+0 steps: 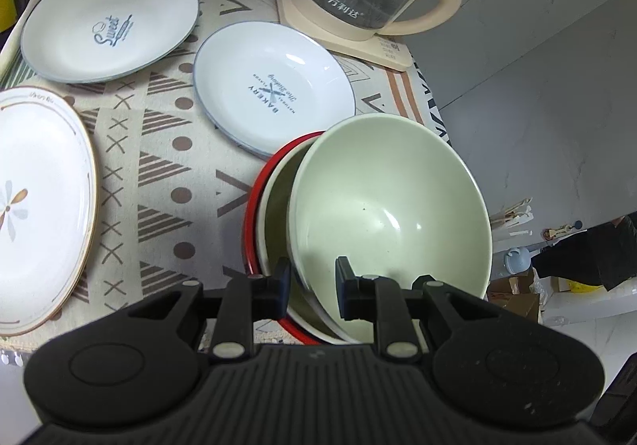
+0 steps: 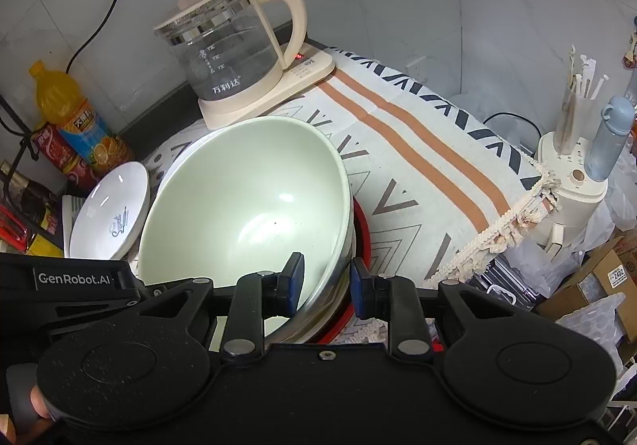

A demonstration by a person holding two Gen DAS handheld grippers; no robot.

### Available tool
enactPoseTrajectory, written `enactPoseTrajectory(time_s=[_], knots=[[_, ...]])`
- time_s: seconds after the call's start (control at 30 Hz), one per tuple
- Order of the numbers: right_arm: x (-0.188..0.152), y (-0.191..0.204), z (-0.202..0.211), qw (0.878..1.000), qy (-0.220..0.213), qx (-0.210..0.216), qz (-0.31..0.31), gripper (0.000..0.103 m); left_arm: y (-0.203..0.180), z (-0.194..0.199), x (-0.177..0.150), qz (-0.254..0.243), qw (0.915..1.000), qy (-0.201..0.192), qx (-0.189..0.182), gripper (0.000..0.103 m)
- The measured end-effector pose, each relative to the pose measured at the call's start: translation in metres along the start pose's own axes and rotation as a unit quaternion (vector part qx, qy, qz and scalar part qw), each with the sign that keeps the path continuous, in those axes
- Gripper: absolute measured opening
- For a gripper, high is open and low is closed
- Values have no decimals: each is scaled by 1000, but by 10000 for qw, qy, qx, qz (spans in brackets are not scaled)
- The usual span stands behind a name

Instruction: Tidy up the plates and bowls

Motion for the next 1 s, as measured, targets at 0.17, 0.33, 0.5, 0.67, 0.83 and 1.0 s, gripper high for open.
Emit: enactPoseTrajectory(time_s=[0.17, 0.33, 0.5, 0.67, 0.83, 1.0], knots=[[2, -1, 0, 10000, -5, -12, -47, 25, 1, 9, 2, 69, 9998, -199, 38, 23], [2, 1, -1, 9999, -48, -77, 61, 24, 1, 16, 5, 77, 9997, -250, -35, 27], [1, 0, -1, 9999, -12, -113, 77, 24, 7, 22, 7, 136, 9993, -337, 46, 39], [0, 1, 12, 10000, -2, -30, 45, 27, 13, 31, 10, 79, 9984, -446, 350, 53], [4, 12, 23, 9996, -176, 83, 219, 55, 22, 42, 11, 13, 9975, -589, 384, 79], [6, 25, 28, 9986, -366, 227, 298, 75, 35, 50, 9, -78, 9955, -723, 610, 83]])
Point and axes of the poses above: each gripper's, at about its wrist camera, not at the fingertips, and z roughly against the way its jaws point, y to its left, x to its top, the point moved 3 cm from there along -z, roughly the way its jaws point, and after that the axes turned 14 degrees about -x, right-handed, at the moved point
